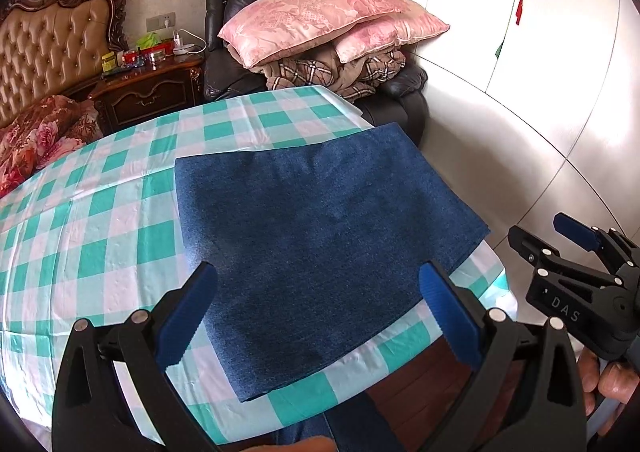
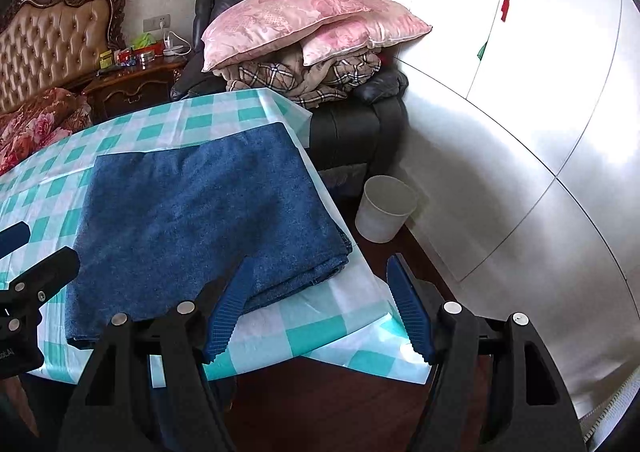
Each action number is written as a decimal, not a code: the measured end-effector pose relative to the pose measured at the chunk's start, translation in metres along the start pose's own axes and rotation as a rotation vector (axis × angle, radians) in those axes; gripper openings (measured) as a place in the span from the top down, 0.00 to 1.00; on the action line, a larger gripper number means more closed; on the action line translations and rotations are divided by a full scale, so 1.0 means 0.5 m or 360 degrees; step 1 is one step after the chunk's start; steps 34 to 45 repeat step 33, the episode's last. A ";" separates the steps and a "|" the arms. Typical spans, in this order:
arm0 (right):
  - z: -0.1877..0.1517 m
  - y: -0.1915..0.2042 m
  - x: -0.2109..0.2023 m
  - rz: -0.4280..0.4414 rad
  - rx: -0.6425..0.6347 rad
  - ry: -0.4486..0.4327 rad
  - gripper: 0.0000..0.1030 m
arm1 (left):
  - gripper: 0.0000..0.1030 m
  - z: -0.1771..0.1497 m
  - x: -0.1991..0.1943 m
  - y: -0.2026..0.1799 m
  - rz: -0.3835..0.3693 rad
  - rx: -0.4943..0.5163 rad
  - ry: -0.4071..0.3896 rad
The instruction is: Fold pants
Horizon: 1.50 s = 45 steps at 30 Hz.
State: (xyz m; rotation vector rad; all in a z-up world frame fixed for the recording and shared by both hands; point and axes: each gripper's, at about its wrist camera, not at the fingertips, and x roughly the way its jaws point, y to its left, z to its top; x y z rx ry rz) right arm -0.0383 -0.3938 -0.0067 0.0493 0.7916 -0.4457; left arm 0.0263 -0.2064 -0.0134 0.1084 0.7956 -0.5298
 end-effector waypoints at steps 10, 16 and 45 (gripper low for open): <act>0.000 -0.001 0.003 0.0003 0.0003 0.0004 0.35 | 0.02 -0.001 0.000 -0.003 -0.0001 0.0003 0.0003; 0.000 -0.001 0.003 0.0002 0.0002 0.0003 0.35 | 0.02 -0.003 0.002 -0.004 -0.0002 0.0008 0.0008; -0.018 -0.017 0.046 0.0041 0.0118 0.0019 0.20 | 0.02 -0.046 -0.065 0.160 0.0037 -0.0146 -0.0180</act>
